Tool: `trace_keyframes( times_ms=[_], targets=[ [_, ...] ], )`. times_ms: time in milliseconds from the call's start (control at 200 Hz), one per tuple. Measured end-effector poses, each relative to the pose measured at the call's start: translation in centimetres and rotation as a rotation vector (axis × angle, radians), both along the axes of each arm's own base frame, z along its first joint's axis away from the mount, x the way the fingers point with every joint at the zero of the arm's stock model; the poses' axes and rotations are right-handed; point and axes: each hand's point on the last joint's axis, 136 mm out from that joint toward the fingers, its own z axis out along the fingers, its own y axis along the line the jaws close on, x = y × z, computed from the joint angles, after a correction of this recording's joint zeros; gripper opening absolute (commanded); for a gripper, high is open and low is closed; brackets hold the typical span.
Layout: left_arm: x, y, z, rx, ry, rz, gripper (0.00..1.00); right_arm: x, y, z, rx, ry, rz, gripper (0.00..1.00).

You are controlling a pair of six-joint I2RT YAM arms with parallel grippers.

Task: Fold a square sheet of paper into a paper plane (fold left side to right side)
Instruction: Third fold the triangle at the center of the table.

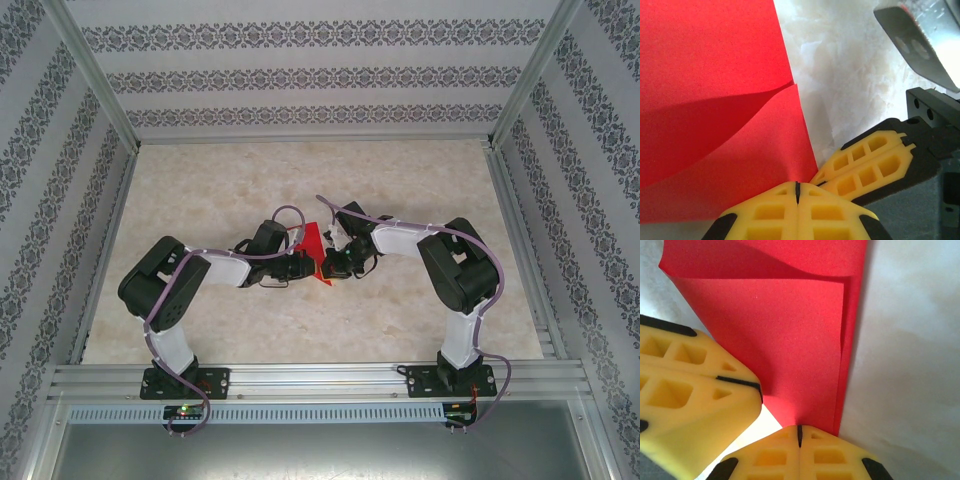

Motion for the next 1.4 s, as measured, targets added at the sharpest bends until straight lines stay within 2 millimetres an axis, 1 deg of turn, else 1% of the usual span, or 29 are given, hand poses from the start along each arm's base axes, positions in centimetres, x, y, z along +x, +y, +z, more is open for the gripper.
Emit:
trace_keyframes(
  times_ms=[170,545,684,744,964,1204,1324,1399],
  targets=[
    [0.1,0.2,-0.8,0.019,0.008,0.009,0.00,0.0,-0.1,0.0,-0.013,-0.001,0.002,0.00],
    [0.2,0.4,-1.0,0.072,-0.042,-0.017,0.00,-0.1,-0.2,0.0,-0.030,-0.013,0.017,0.00],
    [0.4,0.8,-1.0,0.102,-0.067,-0.022,0.00,-0.1,-0.2,0.0,-0.031,-0.014,0.019,0.00],
    [0.6,1.3,-0.9,0.114,-0.076,-0.016,0.00,-0.1,-0.2,0.0,-0.031,-0.013,0.019,0.00],
    [1.8,4.2,-1.0,0.156,-0.113,0.038,0.00,-0.1,-0.2,0.0,-0.031,-0.016,0.022,0.00],
    [3.1,6.8,-0.9,0.175,-0.130,0.082,0.00,-0.1,-0.2,0.0,-0.030,-0.015,0.022,0.00],
    [3.7,8.9,-0.8,0.229,-0.133,0.129,0.00,-0.2,-0.3,0.0,-0.034,-0.009,0.022,0.00],
    [3.8,10.0,-0.1,0.251,-0.139,0.153,0.00,-0.2,-0.3,0.0,-0.036,-0.008,0.021,0.00]
  ],
)
